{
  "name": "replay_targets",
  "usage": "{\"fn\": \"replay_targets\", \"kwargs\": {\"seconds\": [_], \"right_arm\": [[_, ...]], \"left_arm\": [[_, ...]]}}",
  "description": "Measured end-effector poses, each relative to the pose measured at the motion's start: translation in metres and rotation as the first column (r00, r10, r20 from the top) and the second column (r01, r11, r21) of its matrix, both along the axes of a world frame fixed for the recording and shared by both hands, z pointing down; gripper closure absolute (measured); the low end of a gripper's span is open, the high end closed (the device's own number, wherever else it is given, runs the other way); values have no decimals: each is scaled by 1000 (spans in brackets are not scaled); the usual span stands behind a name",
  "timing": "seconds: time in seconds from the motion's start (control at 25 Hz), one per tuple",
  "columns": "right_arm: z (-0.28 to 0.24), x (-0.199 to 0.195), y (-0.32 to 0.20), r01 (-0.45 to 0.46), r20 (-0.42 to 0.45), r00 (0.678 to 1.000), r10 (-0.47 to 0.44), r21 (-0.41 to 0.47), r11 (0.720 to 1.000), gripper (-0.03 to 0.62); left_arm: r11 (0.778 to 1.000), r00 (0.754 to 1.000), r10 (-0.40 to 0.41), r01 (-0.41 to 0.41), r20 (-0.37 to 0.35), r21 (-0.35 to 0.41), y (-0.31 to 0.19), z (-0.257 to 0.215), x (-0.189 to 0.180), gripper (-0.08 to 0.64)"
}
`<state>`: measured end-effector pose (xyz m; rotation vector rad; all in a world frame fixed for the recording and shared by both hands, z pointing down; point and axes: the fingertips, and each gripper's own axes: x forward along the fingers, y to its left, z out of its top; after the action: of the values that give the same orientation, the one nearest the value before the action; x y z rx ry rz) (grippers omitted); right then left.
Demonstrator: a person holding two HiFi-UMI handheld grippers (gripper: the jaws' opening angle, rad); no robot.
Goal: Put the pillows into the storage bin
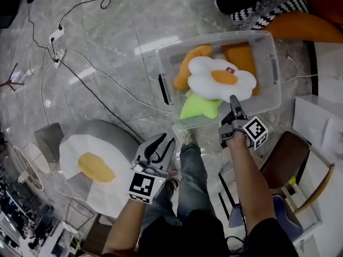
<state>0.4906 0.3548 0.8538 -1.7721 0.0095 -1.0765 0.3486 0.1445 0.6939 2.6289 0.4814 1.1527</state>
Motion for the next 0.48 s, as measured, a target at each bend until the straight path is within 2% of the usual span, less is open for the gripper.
{"fn": "replay_targets", "kwargs": {"seconds": [0.24,0.48], "right_arm": [[-4,-29,-17,160,-22,987,-160,-23,987,359],[-34,-30,-25,282,-93,953,-289,-81,956,366]], "left_arm": [[1000,1000,-18,18,0,-18,5,12,-5,455],[999,998,-36,36,-50,3,-6,-1,-11,454]]}}
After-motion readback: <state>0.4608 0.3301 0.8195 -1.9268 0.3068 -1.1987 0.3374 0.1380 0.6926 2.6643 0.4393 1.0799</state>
